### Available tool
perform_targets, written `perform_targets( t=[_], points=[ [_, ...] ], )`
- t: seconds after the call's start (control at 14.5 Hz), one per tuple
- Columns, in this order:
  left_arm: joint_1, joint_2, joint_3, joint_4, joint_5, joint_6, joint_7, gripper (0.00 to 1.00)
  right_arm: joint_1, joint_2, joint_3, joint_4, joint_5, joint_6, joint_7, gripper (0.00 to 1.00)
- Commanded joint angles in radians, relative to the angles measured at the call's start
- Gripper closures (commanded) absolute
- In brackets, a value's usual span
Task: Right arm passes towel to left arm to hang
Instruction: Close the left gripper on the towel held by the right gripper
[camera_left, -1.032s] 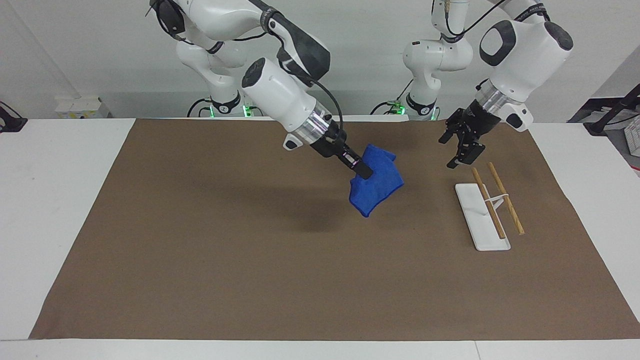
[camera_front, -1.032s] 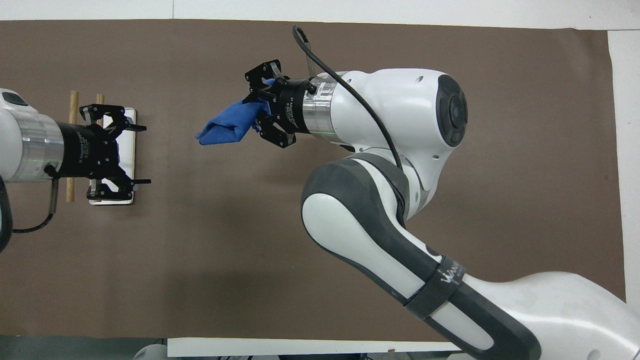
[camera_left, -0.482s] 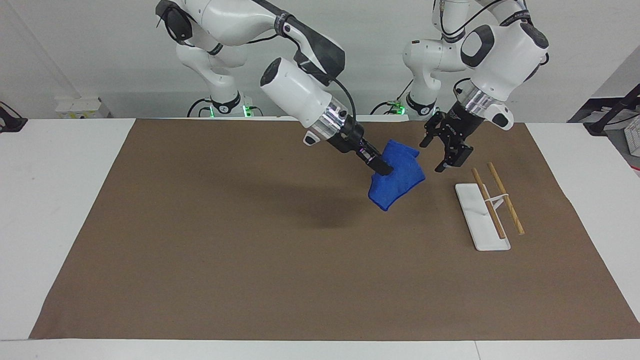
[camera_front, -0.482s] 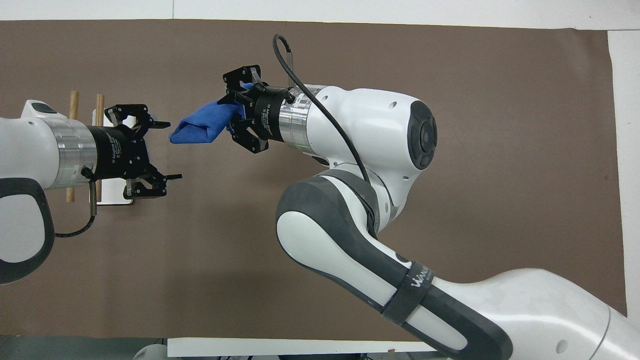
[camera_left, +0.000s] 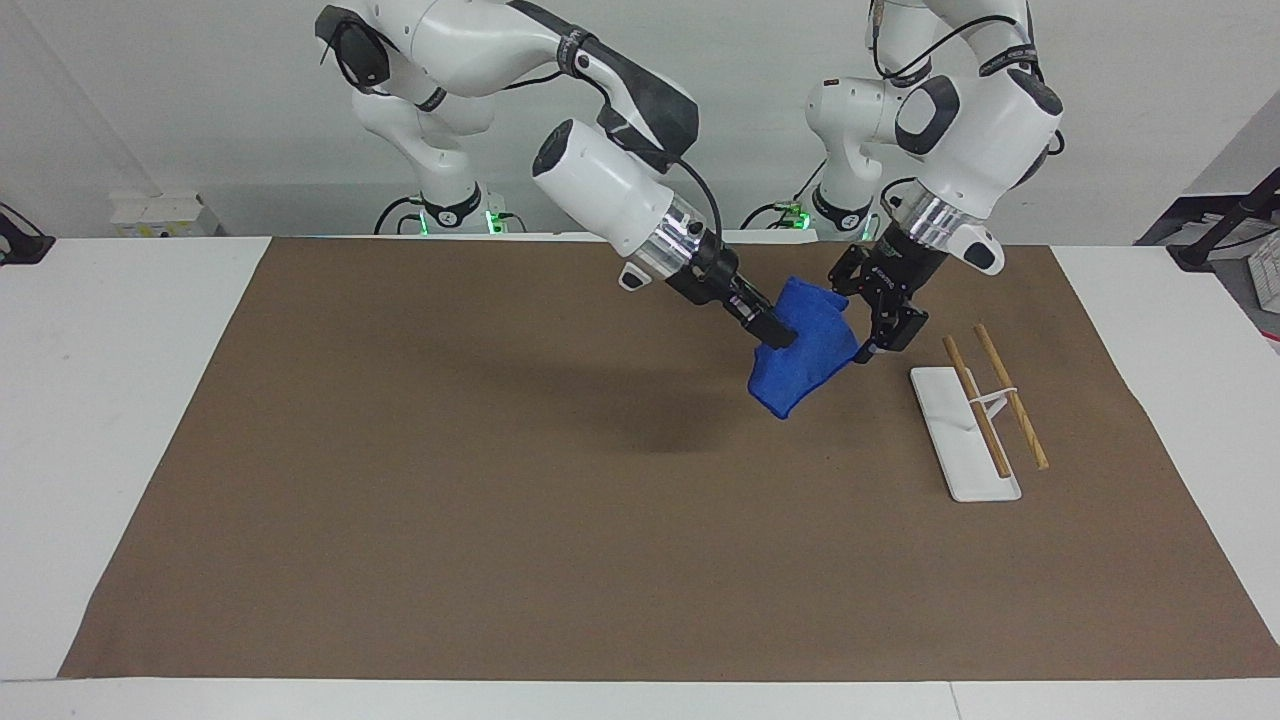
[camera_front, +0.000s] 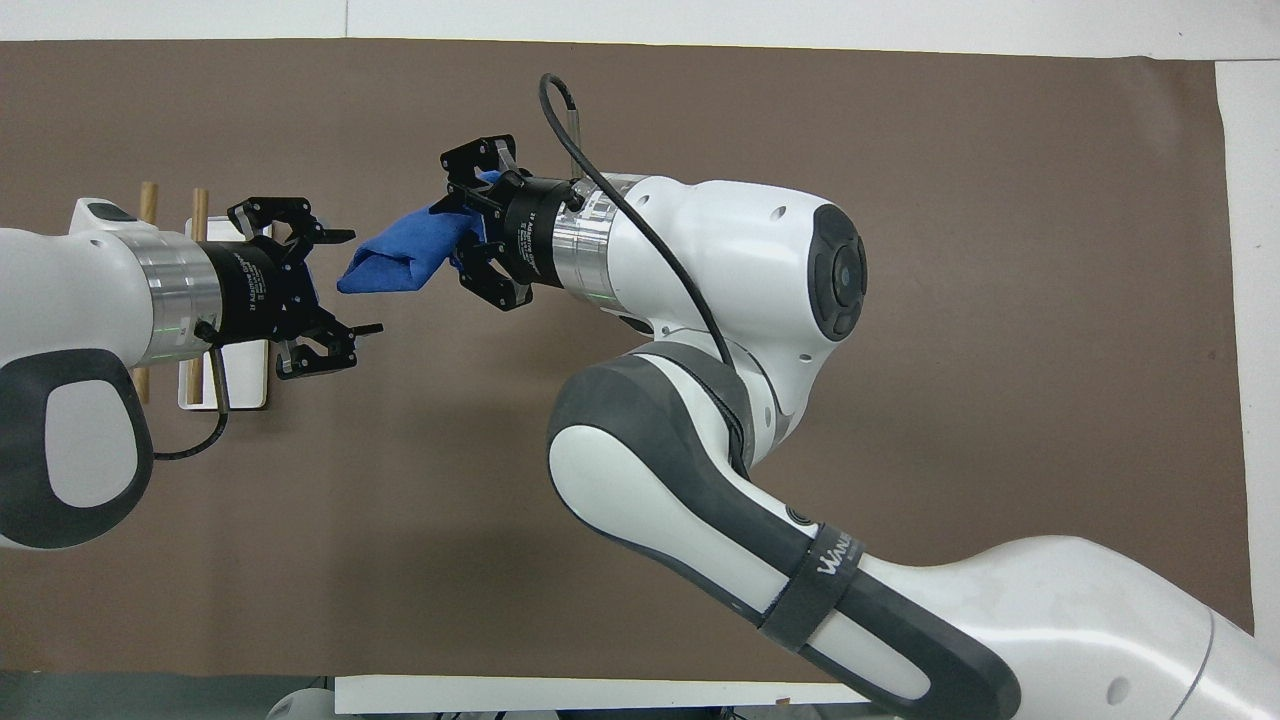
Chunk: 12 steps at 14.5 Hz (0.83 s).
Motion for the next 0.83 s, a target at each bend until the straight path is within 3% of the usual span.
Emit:
perform_targets(
  t=[0.0,0.34,0.48,0.55,0.76],
  points=[
    [0.001,0.043,0.009,0.038,-0.035,0.028,-0.008,0.27,-0.003,0.011,0.013,0.006,0.008,0.017,0.006,1.00],
    [0.002,0.055,0.009,0.059,-0.034,0.000,0.021,0.80,-0.005,0.011,0.013,0.006,0.004,0.015,0.005,1.00],
    [0.004,0.054,0.009,0.059,-0.035,-0.009,0.075,0.96,-0.005,0.011,0.013,0.006,0.004,0.015,0.003,1.00],
    [0.004,0.054,0.009,0.059,-0.034,-0.015,0.086,1.00,-0.005,0.011,0.013,0.006,0.004,0.013,0.003,1.00],
    [0.010,0.055,0.013,0.064,-0.035,-0.015,0.089,1.00,-0.005,0.011,0.013,0.006,0.002,0.013,0.003,1.00]
  ],
)
